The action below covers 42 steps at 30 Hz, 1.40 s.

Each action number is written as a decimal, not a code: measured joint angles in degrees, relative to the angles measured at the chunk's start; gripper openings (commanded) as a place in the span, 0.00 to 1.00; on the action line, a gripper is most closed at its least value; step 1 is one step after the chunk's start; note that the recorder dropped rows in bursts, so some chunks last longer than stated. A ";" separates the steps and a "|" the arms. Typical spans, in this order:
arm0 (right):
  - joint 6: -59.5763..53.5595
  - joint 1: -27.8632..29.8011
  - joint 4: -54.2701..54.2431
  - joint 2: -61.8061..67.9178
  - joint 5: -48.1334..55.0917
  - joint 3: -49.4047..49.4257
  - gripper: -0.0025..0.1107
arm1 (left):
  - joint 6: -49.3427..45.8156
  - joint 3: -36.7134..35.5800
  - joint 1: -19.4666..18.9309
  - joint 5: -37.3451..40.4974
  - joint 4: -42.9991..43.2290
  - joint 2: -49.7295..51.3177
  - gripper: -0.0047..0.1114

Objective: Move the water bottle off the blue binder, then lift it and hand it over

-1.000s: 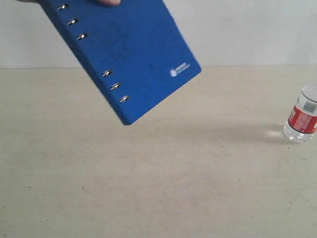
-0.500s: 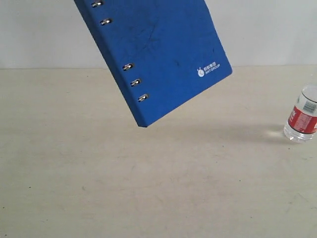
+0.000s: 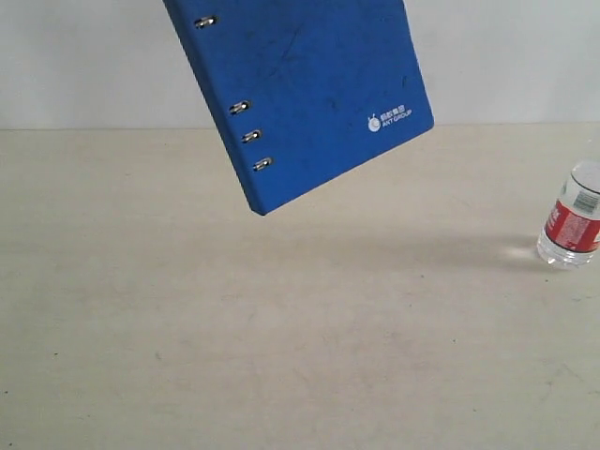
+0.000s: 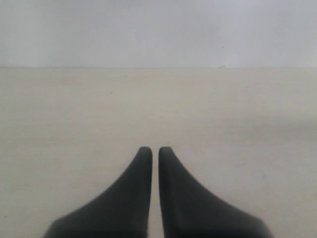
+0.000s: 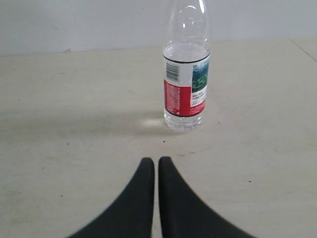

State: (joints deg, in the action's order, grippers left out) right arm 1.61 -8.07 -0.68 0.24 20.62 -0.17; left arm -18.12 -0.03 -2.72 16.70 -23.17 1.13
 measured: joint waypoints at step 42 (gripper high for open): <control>8.06 0.00 0.68 0.00 -0.56 0.20 0.02 | 0.00 0.00 0.00 0.00 0.00 0.00 0.08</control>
State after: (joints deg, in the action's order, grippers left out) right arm 9.67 -8.07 0.00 0.24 20.06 0.03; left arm -18.12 -0.03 -2.72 16.70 -23.17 1.13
